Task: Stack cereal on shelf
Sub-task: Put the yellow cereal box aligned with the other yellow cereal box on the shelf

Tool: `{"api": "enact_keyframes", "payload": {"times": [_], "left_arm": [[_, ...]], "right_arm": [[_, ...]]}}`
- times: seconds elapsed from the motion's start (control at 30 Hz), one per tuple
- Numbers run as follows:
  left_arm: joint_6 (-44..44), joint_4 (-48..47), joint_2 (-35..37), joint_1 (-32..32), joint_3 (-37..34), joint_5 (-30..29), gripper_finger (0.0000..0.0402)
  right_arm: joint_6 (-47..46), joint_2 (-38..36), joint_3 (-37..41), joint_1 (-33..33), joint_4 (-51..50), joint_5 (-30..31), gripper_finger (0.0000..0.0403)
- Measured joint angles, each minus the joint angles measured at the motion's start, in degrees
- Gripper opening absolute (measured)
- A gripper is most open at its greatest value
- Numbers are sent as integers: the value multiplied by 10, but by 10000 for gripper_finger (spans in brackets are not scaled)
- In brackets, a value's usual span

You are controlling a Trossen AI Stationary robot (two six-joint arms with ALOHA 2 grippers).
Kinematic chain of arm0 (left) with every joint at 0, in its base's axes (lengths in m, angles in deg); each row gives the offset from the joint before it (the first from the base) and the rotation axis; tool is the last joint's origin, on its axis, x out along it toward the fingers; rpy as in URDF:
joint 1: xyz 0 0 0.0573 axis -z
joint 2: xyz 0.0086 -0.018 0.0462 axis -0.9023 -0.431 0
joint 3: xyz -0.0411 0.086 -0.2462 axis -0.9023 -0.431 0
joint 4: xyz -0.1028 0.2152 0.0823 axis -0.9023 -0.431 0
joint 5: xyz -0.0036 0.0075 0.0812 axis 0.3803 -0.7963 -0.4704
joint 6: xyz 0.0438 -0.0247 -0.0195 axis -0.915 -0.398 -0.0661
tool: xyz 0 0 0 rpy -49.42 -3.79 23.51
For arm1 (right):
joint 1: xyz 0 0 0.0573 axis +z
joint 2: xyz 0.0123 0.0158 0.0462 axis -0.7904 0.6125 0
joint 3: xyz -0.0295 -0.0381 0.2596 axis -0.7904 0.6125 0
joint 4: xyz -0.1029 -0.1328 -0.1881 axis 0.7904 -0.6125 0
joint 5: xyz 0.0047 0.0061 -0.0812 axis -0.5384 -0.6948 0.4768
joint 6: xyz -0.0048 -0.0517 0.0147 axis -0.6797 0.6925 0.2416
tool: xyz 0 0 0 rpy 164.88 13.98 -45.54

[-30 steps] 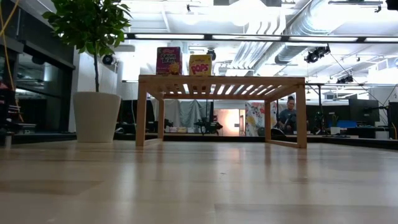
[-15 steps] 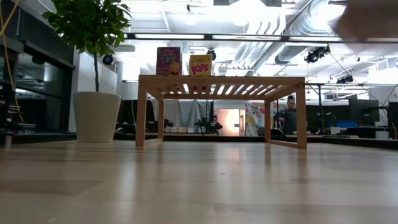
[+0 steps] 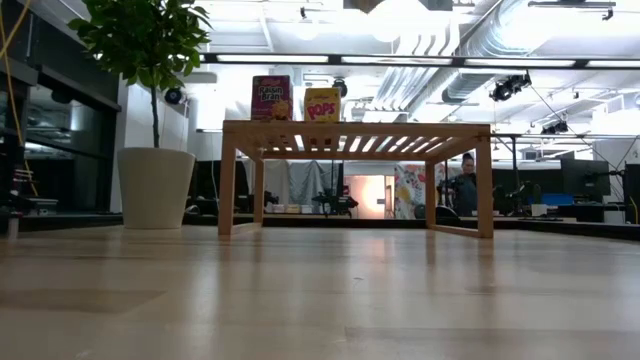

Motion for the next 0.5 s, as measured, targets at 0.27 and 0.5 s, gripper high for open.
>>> {"api": "enact_keyframes", "payload": {"times": [0.27,0.5], "left_arm": [[10,0,0,1,0,1,1],[10,0,0,1,0,1,0]], "right_arm": [[198,20,-7,-218,50,-138,108],[326,81,-6,-306,55,-260,108]]}}
